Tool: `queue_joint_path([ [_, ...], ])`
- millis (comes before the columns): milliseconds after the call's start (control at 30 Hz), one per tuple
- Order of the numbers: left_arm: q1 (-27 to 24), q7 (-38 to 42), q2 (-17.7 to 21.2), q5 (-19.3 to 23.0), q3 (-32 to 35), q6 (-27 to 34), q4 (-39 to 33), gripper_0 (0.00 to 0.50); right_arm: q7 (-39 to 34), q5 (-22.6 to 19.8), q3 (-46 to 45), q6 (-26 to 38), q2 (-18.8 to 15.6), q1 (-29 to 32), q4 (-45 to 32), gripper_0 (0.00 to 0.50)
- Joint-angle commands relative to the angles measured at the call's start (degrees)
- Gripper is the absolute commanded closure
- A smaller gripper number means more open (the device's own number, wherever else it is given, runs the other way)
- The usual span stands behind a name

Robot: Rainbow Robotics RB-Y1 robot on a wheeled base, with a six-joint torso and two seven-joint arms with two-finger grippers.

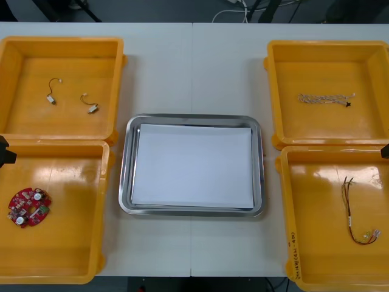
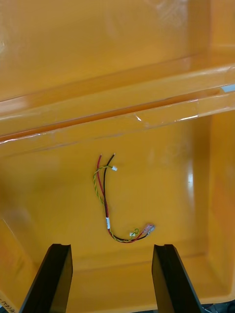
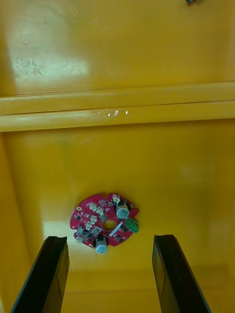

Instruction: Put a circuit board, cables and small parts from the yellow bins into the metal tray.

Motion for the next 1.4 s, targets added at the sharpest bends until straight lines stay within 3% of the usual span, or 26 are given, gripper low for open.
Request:
queue_joint_path([
  [33, 0.2, -4.0, -0.4, 0.3, 1.5, -0.6, -1.5, 0.0, -1.6, -0.1, -1.3, 0.4, -2.8, 0.5, -0.3, 0.028],
  [133, 0.2, -4.0, -0.4, 0.3, 1.5, -0.6, -1.5, 0.0, -1.6, -0.1, -1.3, 0.4, -2.8, 0.5, -0.3, 0.028],
  [233, 2.5, -3.6, -3.3, 0.5, 0.2, 0.1, 0.3, 0.0, -1.6, -0.1, -1.3, 0.4, -2.8, 0.5, -0.3, 0.027],
  [533, 0.7, -1.9, -2.7, 1.3, 0.5, 1.7, 0.2, 0.0, -1.4, 0.7, -4.3, -0.2, -1.8, -0.8, -1.3, 0.028],
  [733, 0.4, 3.3, -2.6, 2.0, 0.6, 2.4, -0.2, 0.0, -1.0, 1.4, -4.7, -0.4, -1.2, 0.1, -1.8, 0.028],
  [1067, 1.1, 12.0, -2.7, 2.6, 0.6, 3.2, -0.8, 0.0, -0.3, 1.7, -4.8, -5.0, -1.2, 5.0, -5.8, 0.029],
  [1400, 3.8, 17.9, -4.6, -1.0, 0.6, 3.3, -3.7, 0.0, 0.4, 1.3, -5.4, -11.8, -1.2, 13.2, -10.9, 0.028],
])
